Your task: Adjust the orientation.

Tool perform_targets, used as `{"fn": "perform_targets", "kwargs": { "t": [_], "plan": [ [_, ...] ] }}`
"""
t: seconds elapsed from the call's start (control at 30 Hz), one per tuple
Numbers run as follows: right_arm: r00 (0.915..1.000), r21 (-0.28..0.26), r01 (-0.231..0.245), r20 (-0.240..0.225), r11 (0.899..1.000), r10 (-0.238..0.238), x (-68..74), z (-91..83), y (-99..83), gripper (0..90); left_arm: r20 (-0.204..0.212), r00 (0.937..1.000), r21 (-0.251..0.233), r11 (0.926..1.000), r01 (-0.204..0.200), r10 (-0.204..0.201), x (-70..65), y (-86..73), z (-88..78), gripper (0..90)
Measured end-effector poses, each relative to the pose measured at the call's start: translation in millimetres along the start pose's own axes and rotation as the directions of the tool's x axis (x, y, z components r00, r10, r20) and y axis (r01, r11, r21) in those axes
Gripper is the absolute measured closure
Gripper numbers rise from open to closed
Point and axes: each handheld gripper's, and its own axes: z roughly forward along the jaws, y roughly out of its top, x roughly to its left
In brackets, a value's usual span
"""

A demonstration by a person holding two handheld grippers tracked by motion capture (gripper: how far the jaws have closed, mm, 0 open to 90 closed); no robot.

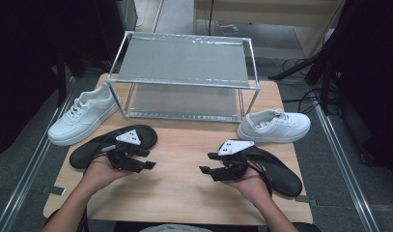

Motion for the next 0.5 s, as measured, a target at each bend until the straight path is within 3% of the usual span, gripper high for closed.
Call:
{"fn": "perform_targets", "kwargs": {
  "t": [0.27, 0.4, 0.5],
  "plan": [
    [0.9997, 0.005, -0.023, -0.001, 1.000, 0.023, -4.6, 2.2, 2.3, 42.6, -0.029, 0.9985, -0.002, 0.9989, 0.047, -0.047, 8.8, -8.4, -12.5, 43.0],
    [0.9998, -0.007, 0.017, 0.005, 1.000, -0.017, -5.6, 3.3, 3.8, 44.4, -0.043, 0.9959, -0.005, 0.9968, 0.079, -0.080, 13.5, -15.8, -19.1, 43.0],
    [0.9997, -0.008, 0.022, 0.005, 1.000, -0.022, -6.3, 4.7, 6.4, 46.2, -0.058, 0.9941, -0.017, 0.9958, 0.090, -0.091, 15.3, -20.7, -26.4, 43.0]
  ]
}}
